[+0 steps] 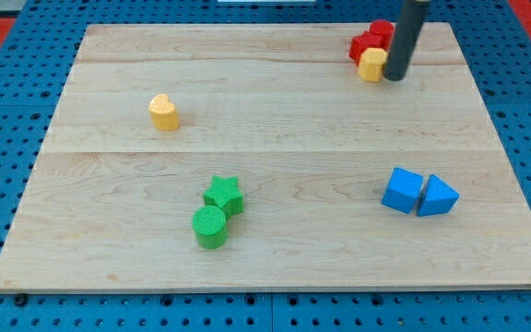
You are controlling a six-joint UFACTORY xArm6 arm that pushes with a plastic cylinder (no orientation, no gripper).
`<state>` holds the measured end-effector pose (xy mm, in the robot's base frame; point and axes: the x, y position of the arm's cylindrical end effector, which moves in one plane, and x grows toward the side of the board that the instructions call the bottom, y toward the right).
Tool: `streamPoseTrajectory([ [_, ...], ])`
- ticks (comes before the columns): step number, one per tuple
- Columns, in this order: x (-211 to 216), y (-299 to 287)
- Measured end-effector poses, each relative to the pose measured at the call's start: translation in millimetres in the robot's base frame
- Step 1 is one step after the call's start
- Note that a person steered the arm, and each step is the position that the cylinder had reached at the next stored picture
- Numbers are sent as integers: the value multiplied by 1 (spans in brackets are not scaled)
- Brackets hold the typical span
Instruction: Move the blue cube to the top left corner of the board
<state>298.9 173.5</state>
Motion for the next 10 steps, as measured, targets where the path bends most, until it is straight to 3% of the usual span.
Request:
streamPoseTrajectory([
  [1,28,45],
  [4,42,50],
  [5,68,51],
  [6,72,104],
  [9,211,82],
  [10,228,24],
])
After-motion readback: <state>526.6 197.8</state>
